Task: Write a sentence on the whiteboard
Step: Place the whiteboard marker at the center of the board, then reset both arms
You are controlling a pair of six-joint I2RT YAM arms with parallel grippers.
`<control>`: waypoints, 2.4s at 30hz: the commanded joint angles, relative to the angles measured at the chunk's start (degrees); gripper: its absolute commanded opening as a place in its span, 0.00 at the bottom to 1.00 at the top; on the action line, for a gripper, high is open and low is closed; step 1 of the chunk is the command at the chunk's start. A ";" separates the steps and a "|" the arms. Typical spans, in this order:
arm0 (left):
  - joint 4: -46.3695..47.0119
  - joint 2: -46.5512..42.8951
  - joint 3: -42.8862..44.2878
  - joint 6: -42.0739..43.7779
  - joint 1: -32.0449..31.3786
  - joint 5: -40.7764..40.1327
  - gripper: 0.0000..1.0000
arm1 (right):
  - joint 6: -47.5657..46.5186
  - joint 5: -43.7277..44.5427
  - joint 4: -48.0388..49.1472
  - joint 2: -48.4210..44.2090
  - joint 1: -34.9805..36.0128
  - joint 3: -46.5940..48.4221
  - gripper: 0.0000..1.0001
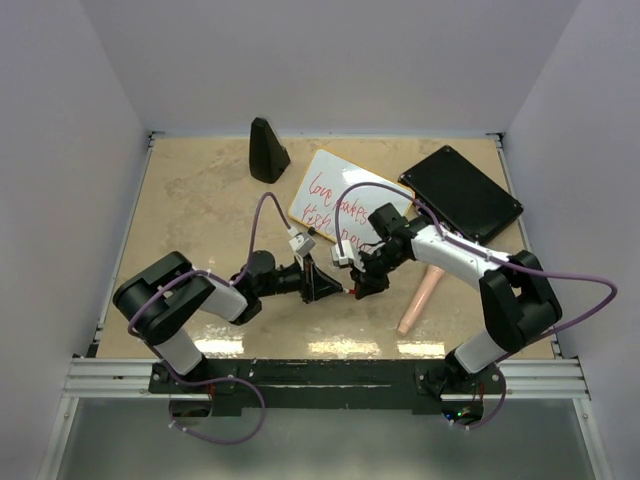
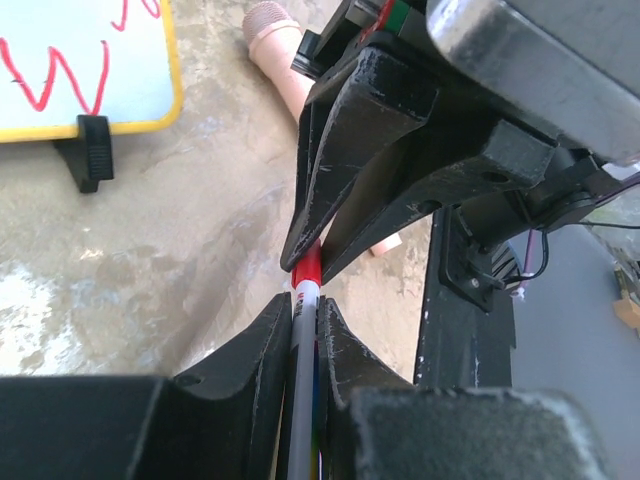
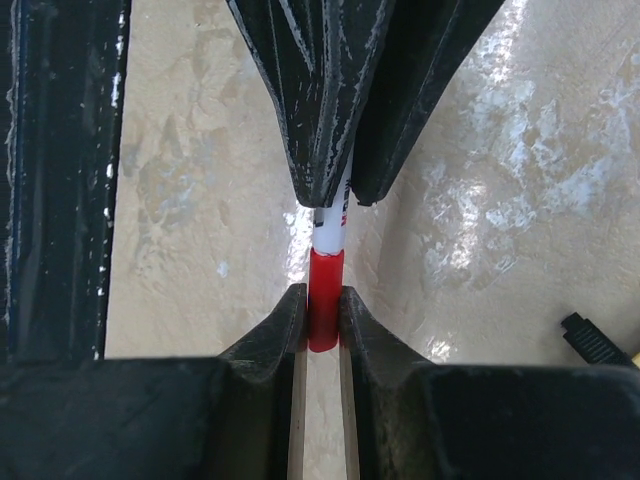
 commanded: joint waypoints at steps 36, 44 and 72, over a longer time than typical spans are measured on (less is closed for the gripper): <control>-41.44 -37.39 2.83 12.95 -4.96 -31.47 0.82 | 7.11 4.10 7.04 -4.75 -1.36 0.00 0.03; -64.00 -49.53 10.45 14.36 -3.21 -41.06 0.93 | 6.41 13.50 2.12 -0.35 -0.92 2.11 0.19; -85.13 -50.16 42.29 20.95 2.51 -52.22 1.00 | 54.62 26.56 21.36 -30.84 -18.23 23.82 0.99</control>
